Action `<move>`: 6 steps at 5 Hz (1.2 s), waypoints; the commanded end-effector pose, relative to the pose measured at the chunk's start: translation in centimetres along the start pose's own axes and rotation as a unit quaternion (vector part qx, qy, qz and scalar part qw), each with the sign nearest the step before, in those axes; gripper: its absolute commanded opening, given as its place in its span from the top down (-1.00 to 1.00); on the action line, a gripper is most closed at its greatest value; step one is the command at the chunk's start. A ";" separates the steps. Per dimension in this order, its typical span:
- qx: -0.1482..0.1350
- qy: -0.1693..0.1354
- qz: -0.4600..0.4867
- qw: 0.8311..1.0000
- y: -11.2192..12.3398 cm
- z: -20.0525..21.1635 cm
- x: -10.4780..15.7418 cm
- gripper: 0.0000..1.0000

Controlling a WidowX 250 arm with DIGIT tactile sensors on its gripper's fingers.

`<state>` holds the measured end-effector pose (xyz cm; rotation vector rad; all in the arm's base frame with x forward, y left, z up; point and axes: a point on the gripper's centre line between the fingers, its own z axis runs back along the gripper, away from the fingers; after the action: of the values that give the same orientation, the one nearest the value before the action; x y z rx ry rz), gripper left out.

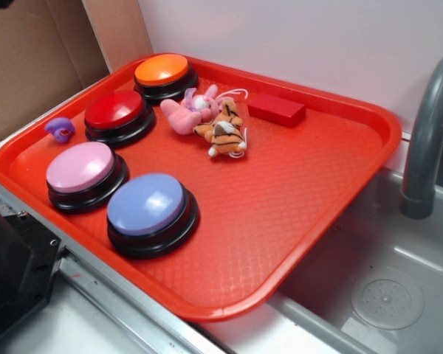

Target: Push the purple button.

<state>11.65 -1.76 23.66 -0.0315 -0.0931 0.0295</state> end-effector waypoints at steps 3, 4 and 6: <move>0.056 0.034 -0.203 0.977 -4.7 -10.6 2.8 -1.00; 0.066 0.019 -0.250 0.966 -5.0 -15.6 2.0 -1.00; 0.020 -0.005 -0.256 0.966 -3.7 -20.2 2.7 -1.00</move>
<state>16.10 -6.05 4.43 0.0323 -0.1101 -0.4864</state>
